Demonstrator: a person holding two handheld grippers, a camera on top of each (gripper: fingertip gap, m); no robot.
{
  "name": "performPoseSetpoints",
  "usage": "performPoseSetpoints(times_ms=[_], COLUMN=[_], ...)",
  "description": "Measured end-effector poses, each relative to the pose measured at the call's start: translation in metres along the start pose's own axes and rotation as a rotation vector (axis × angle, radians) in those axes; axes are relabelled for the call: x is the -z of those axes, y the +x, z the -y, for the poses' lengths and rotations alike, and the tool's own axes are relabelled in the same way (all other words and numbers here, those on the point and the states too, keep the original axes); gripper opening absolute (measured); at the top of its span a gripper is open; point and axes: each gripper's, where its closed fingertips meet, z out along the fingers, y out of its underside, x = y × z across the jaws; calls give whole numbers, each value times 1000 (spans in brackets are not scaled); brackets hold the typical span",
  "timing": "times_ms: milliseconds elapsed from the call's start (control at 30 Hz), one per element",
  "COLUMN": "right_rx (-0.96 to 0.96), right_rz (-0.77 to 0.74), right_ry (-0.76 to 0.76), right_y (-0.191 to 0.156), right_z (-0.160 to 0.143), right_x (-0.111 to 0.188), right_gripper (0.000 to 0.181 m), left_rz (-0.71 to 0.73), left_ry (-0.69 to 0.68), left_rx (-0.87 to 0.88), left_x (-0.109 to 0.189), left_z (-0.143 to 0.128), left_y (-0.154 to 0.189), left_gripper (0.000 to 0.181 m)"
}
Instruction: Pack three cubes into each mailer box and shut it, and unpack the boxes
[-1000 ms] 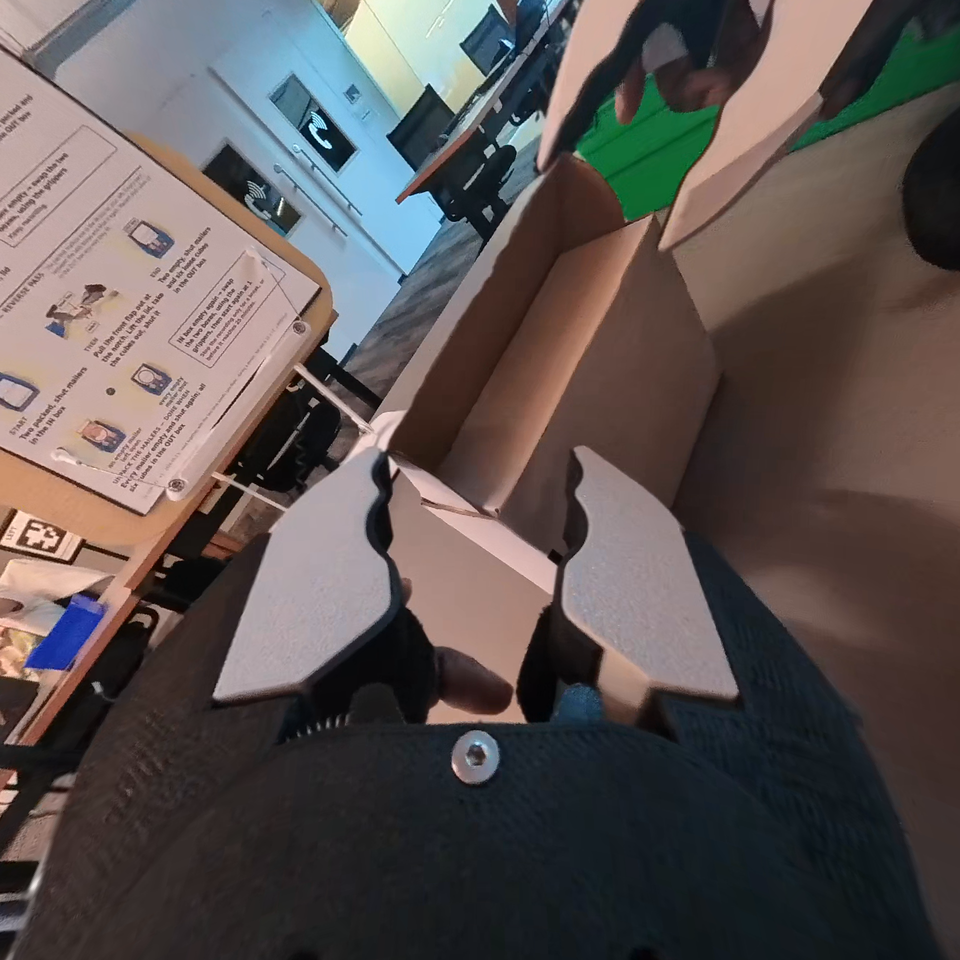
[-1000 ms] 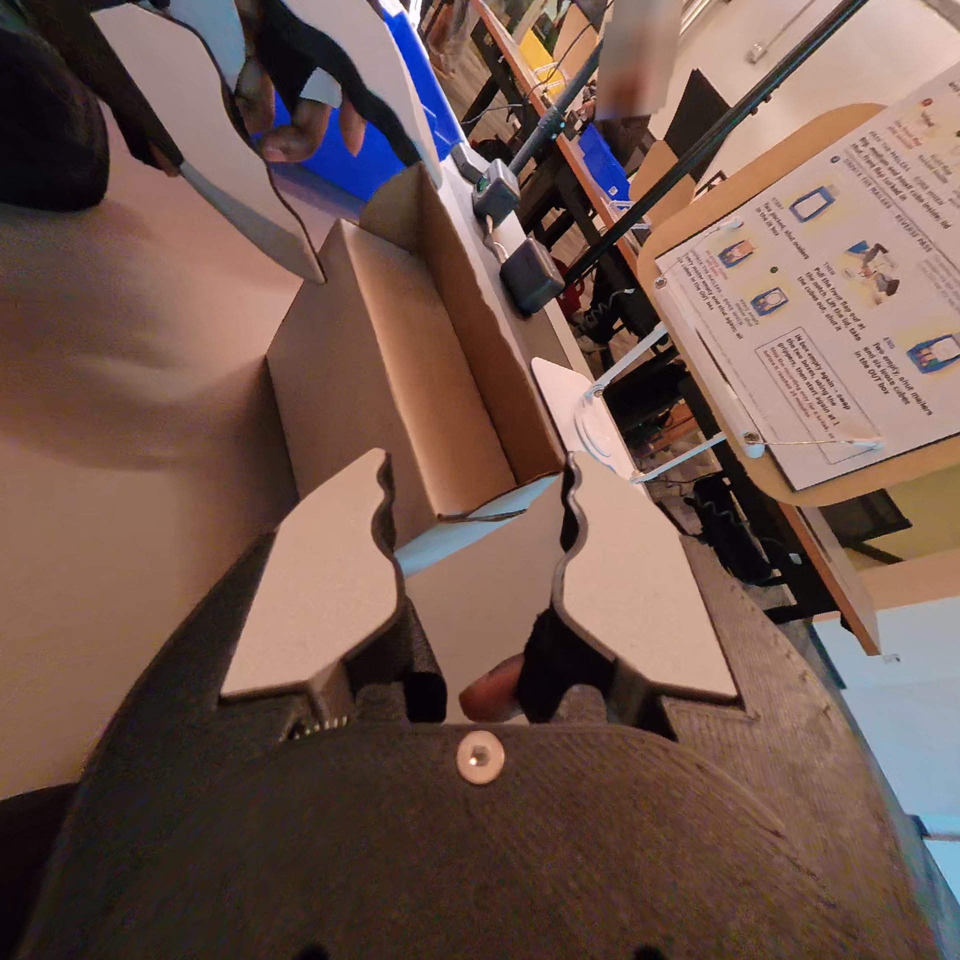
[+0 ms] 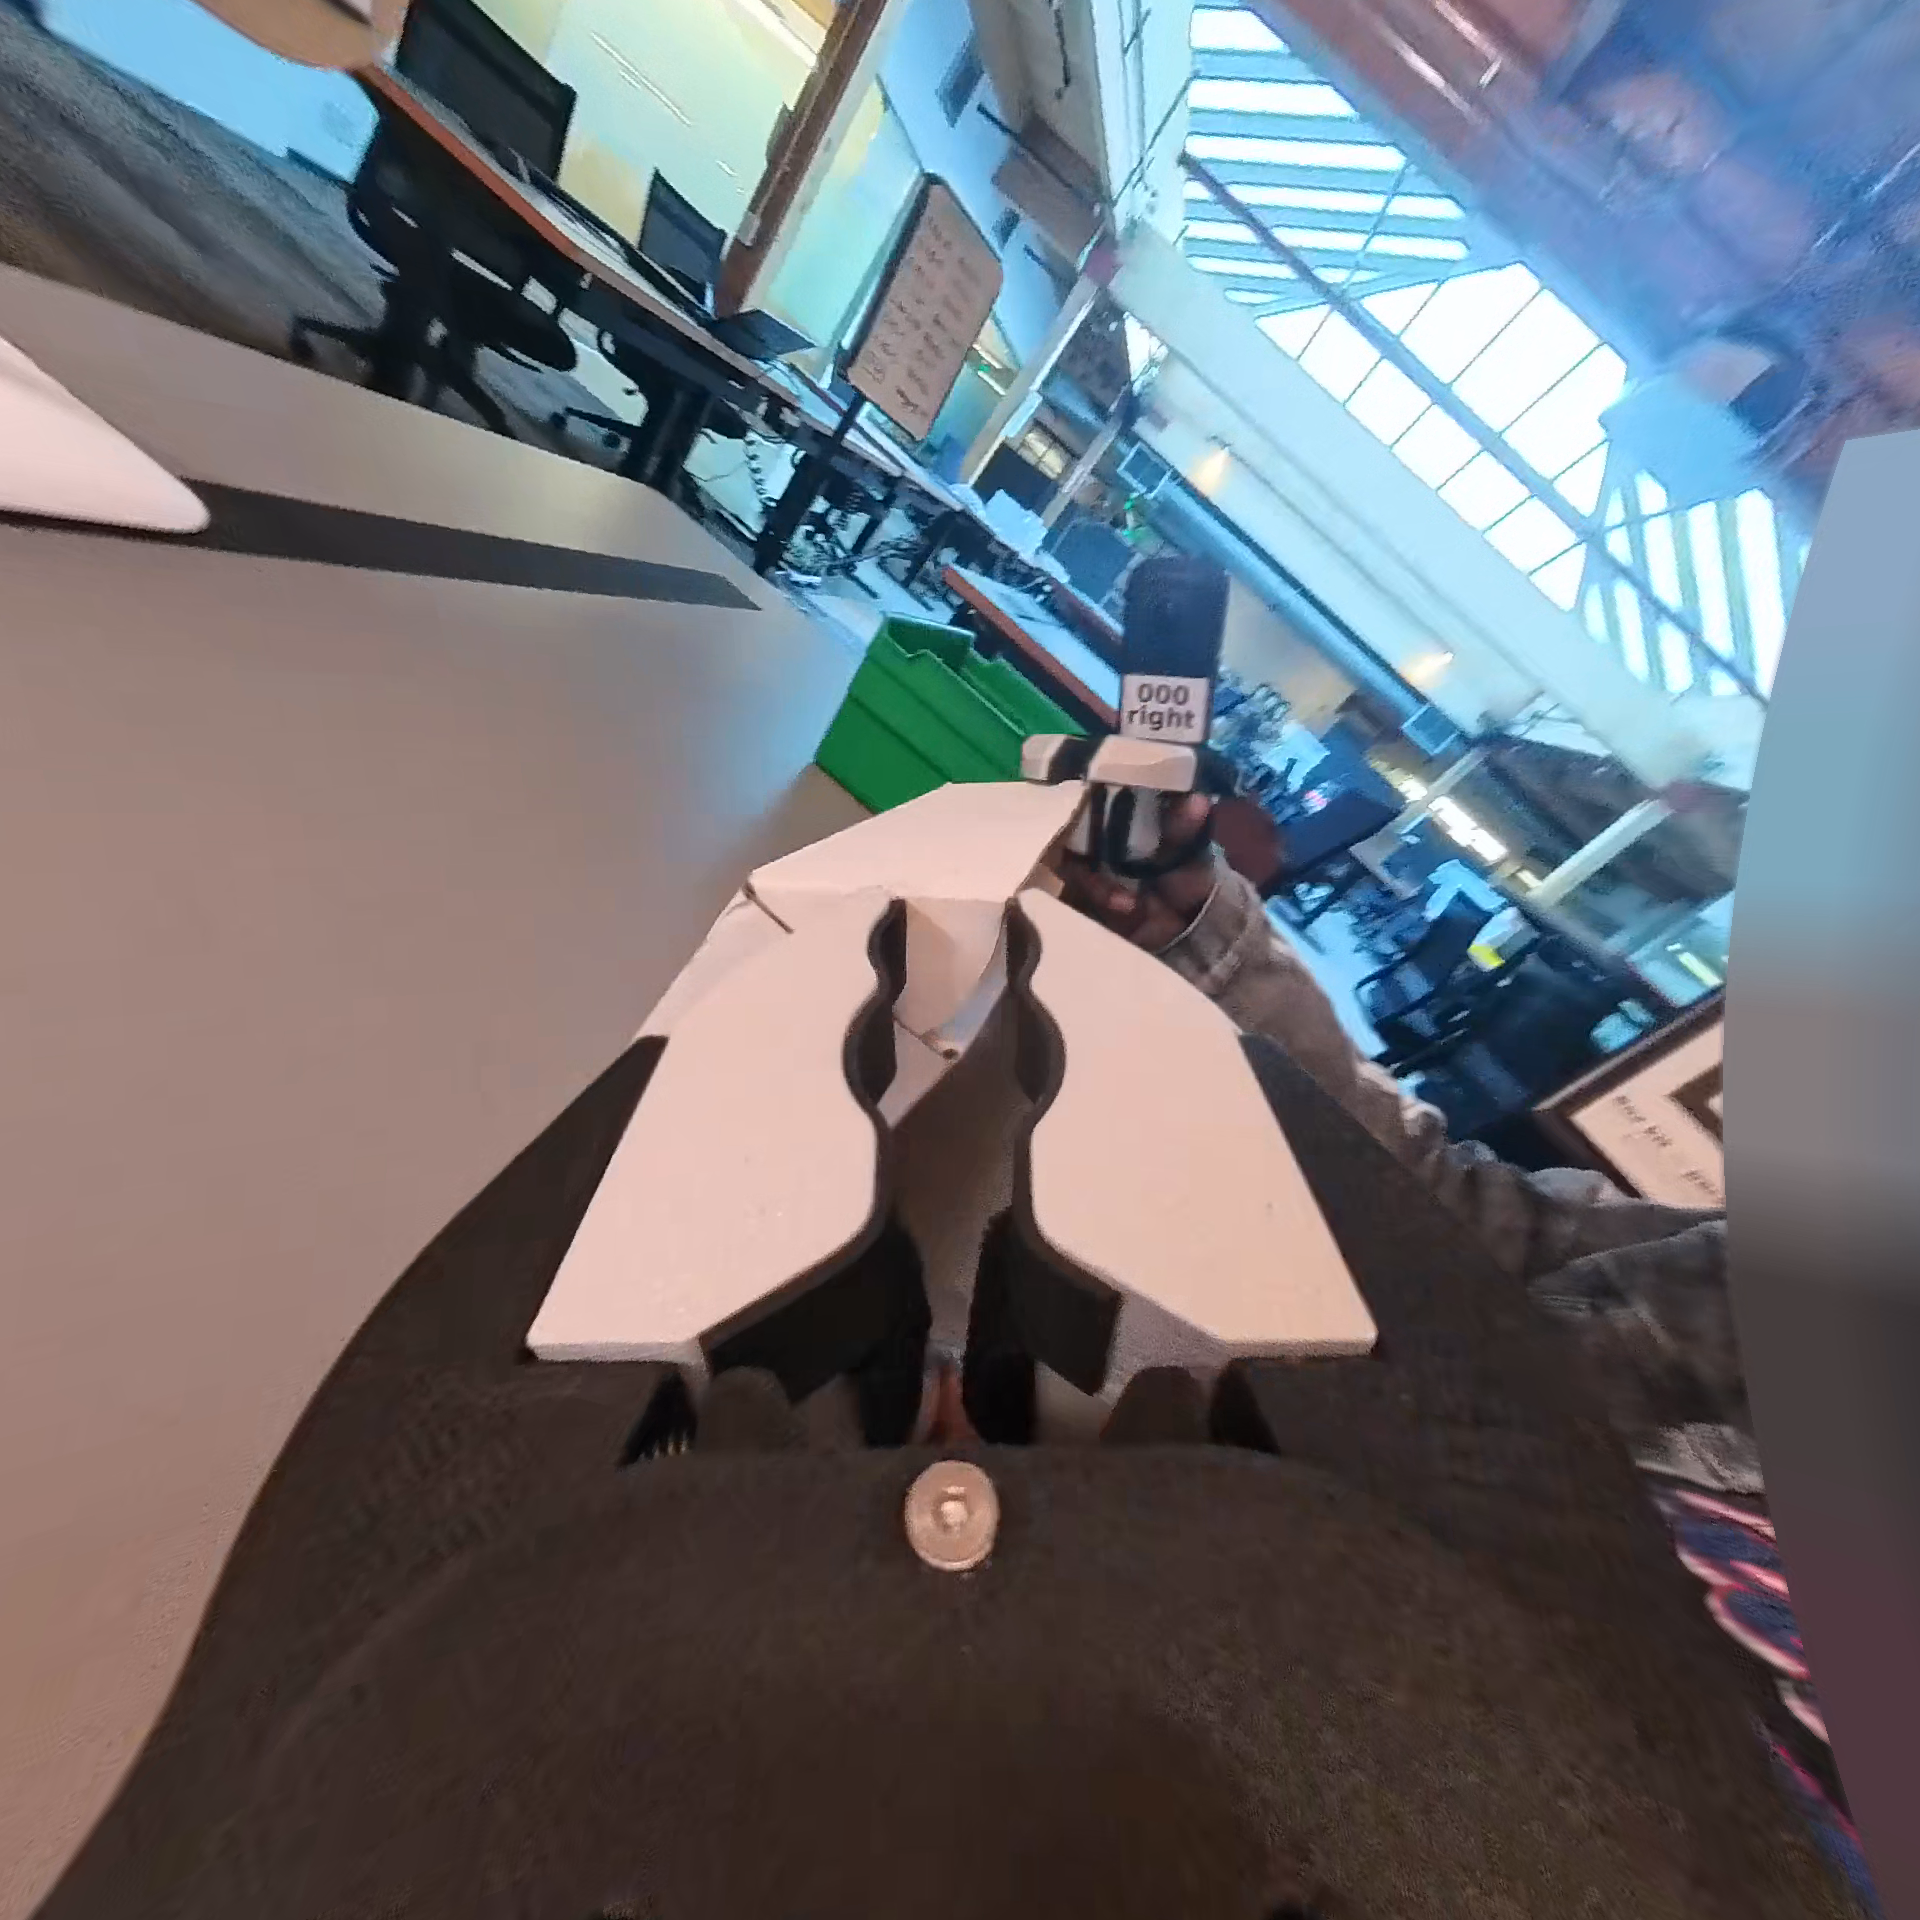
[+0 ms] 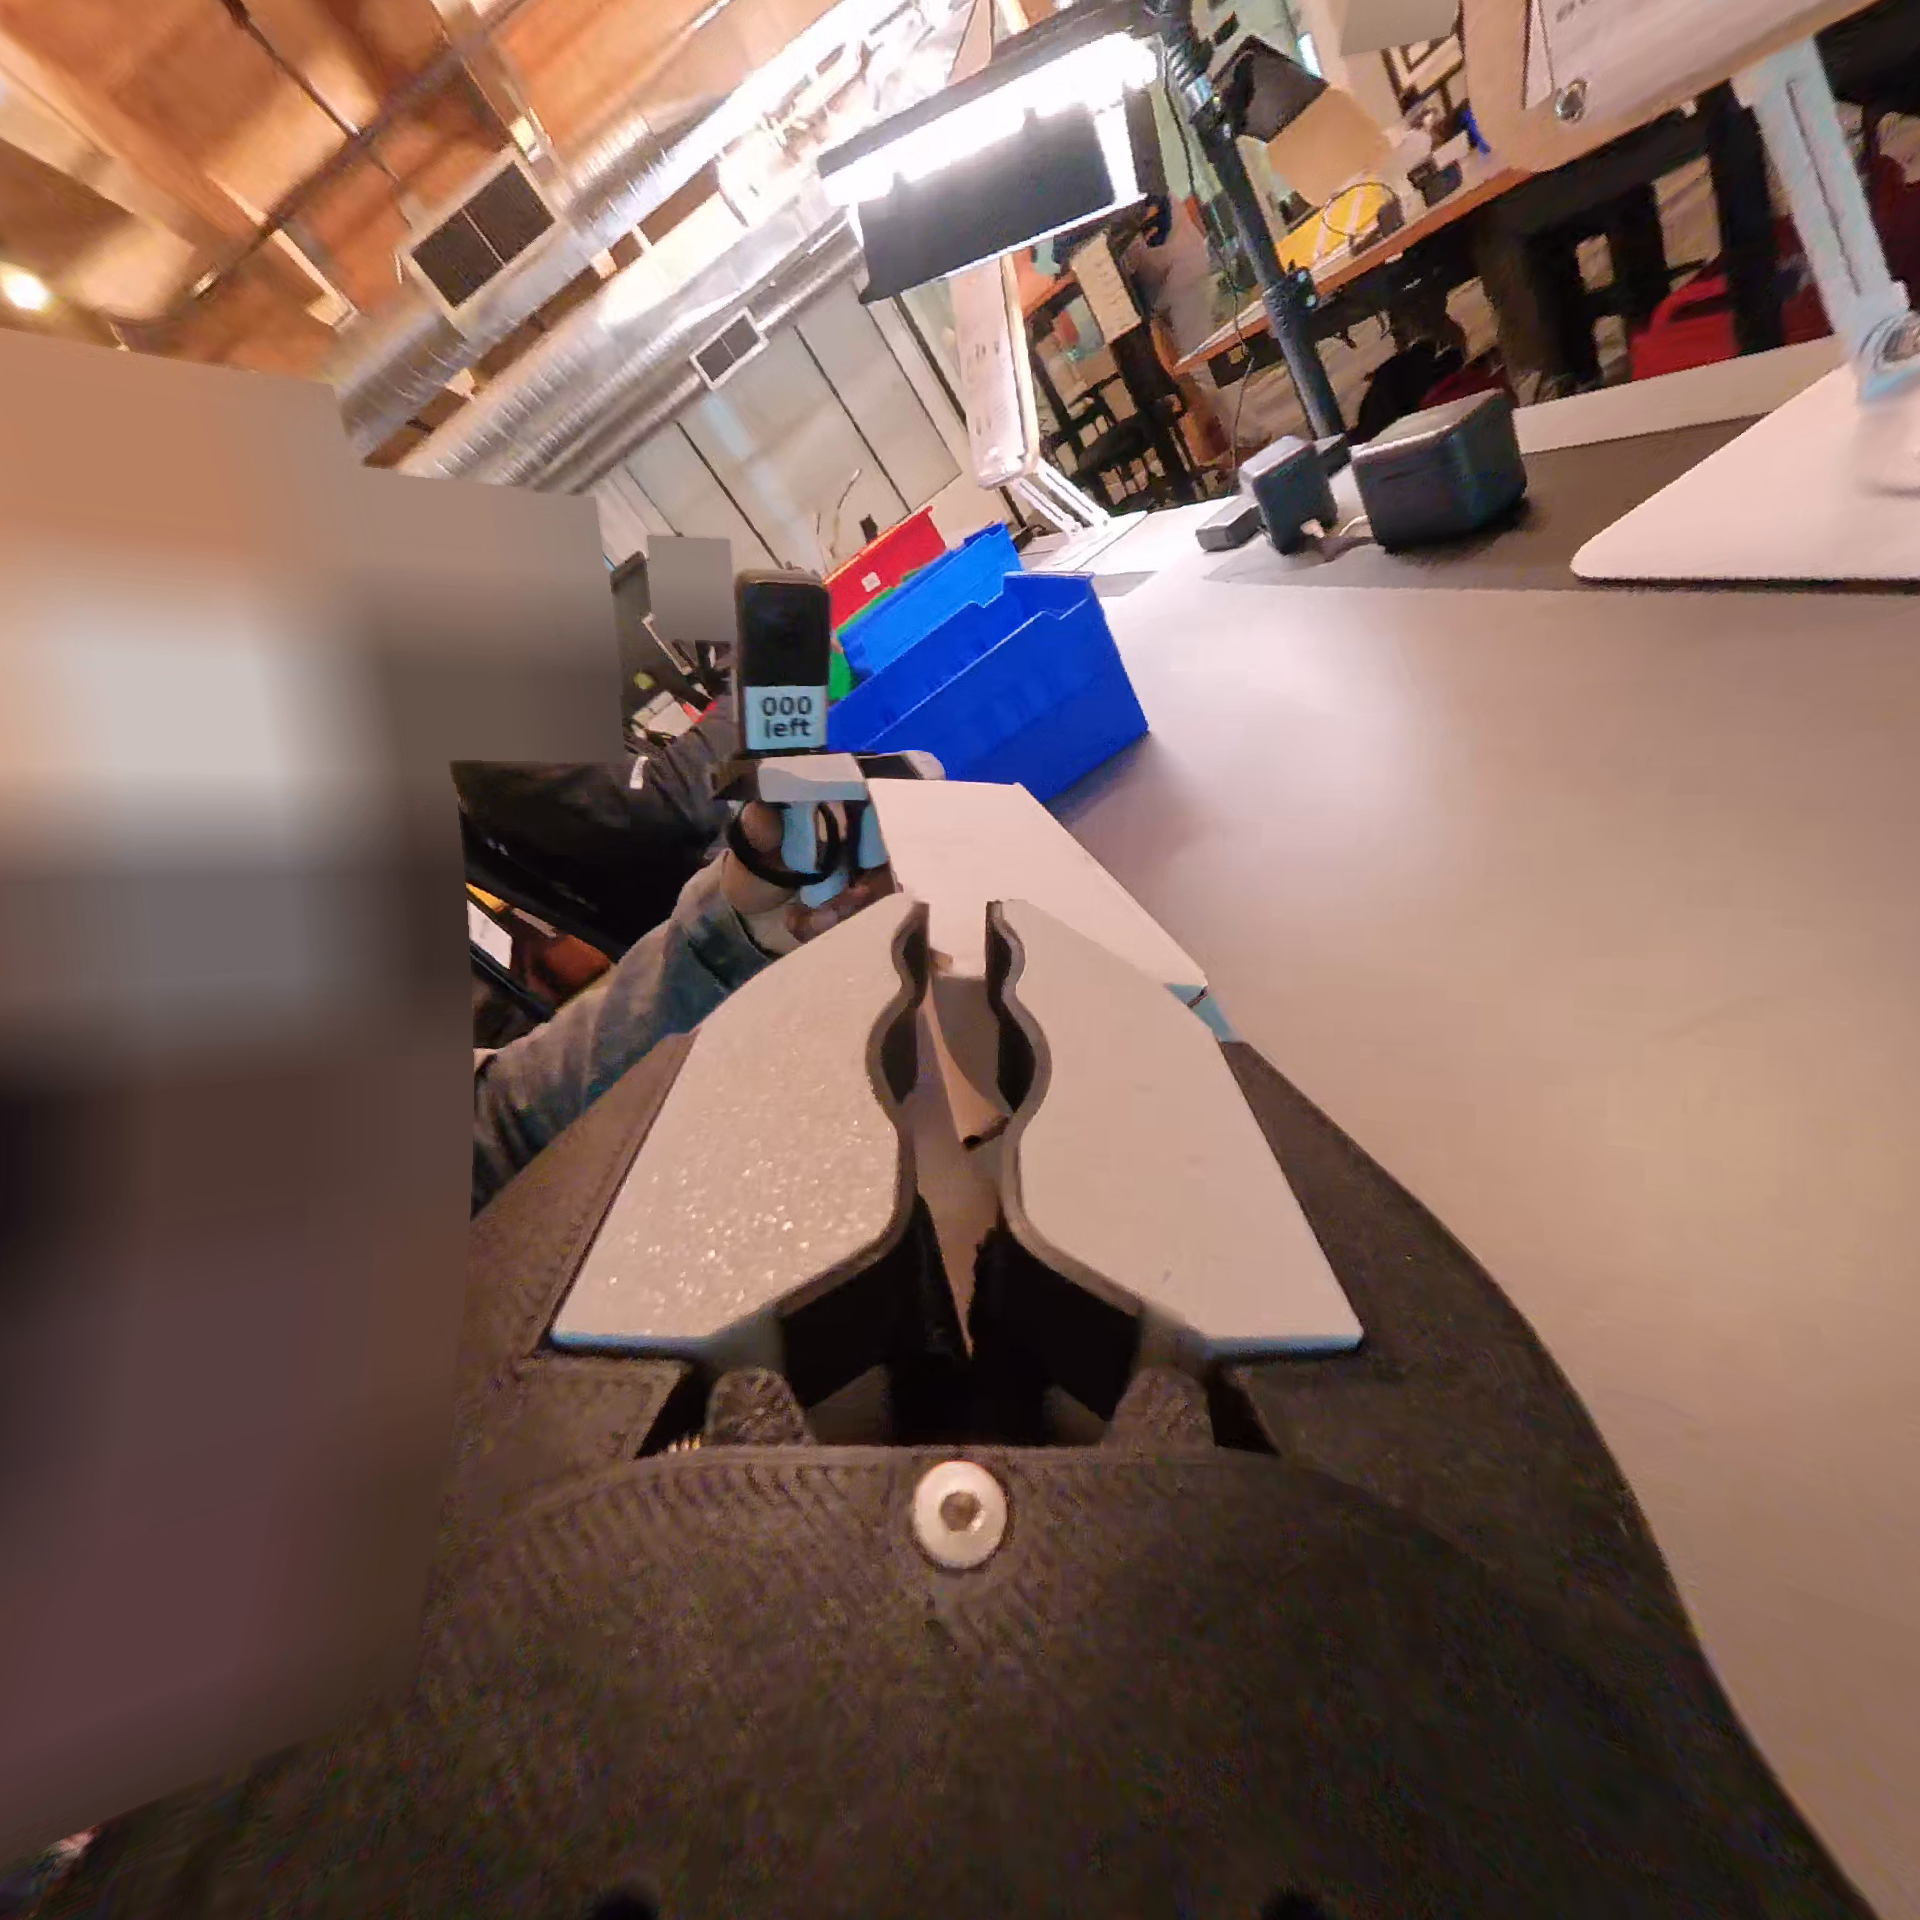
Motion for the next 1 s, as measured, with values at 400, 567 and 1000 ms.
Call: performPoseSetpoints(times_ms=[400,567,1000], right_rx=[-15,10,311], right_rz=[-20,-6,-104], right_ry=[27,37,-35], right_y=[6,3,6], right_z=[6,8,-5], right_x=[2,6,7], right_gripper=[16,3,0], left_rz=[-21,-24,52], left_ry=[75,52,-43], left_rx=[50,-34,-215], left_x=[4,0,-4], left_z=[19,15,0], left_y=[-5,2,-1], left_gripper=[12,8,2])
